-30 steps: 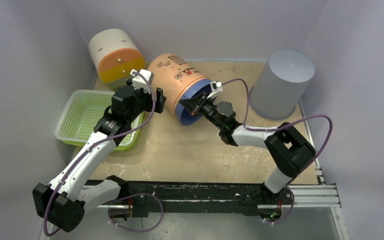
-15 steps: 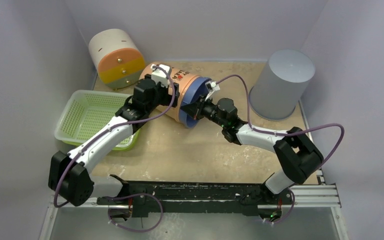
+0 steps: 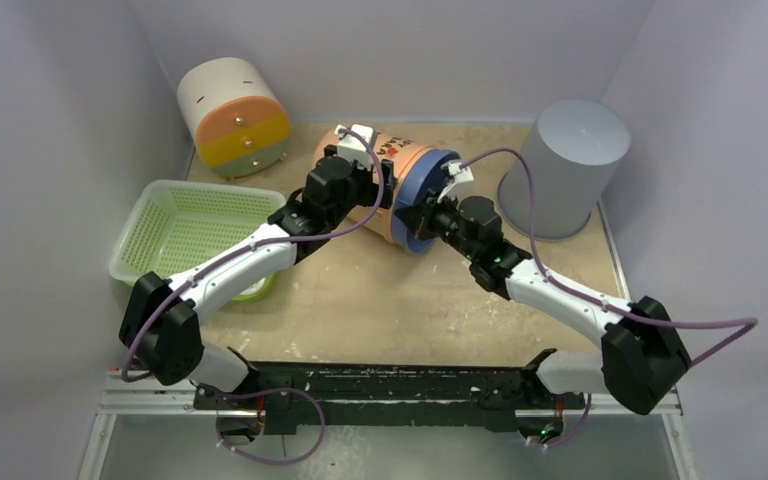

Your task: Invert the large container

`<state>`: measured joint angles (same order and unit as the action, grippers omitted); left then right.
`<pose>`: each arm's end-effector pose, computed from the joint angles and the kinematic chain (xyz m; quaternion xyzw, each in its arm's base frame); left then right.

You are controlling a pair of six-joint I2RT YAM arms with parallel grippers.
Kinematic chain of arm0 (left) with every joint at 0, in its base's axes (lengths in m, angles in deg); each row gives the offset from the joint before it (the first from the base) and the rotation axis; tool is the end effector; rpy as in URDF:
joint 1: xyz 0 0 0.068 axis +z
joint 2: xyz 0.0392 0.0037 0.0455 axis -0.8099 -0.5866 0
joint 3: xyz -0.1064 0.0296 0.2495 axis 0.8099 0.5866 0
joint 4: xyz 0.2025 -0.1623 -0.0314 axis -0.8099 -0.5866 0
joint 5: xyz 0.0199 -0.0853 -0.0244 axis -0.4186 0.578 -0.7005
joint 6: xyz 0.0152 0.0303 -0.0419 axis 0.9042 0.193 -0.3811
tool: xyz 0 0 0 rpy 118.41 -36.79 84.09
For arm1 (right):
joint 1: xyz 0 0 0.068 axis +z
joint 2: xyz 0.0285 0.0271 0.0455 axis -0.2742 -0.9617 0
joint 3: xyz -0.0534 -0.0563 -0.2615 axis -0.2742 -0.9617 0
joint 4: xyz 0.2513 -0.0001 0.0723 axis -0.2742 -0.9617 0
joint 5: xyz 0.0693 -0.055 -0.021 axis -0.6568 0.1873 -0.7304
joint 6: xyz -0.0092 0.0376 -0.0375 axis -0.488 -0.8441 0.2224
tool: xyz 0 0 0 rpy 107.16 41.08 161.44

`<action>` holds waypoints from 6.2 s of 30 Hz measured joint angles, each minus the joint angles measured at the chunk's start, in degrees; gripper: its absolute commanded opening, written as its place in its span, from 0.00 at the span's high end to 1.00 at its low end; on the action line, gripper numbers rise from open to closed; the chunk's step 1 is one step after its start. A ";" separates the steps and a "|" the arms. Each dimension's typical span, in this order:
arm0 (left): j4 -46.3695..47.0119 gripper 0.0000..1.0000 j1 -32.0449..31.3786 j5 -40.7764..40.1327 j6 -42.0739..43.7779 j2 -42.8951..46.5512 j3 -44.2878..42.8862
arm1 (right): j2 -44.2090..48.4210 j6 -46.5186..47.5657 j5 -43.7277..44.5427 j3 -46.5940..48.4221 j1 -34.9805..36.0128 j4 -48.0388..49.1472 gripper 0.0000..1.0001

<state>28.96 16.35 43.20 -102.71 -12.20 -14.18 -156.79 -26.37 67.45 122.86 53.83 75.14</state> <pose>0.2778 -0.2037 0.3256 0.0920 0.7832 -0.1699 0.5909 0.2356 0.1863 0.2895 -0.0554 0.7164 0.4190 0.5551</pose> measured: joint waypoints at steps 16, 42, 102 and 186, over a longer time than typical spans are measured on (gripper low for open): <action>5.35 0.16 -2.97 -0.98 -3.43 -8.33 -6.08 | 9.75 4.48 5.60 -2.40 -1.20 -9.81 1.00; -15.10 0.16 5.77 -25.53 -0.22 -4.98 -11.80 | 10.45 7.72 3.61 -3.76 0.92 -8.41 1.00; 10.91 0.16 -7.82 -5.20 6.23 -9.22 -3.80 | 11.45 7.19 4.44 -6.88 0.28 -10.99 1.00; 31.19 0.15 -7.32 3.72 11.54 -12.55 4.09 | 10.01 7.10 13.79 -8.79 -0.50 -6.58 1.00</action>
<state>60.15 9.03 46.92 -91.17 -24.75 -10.09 -146.78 -19.27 81.24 114.07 53.32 68.56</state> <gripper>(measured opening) 0.846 0.063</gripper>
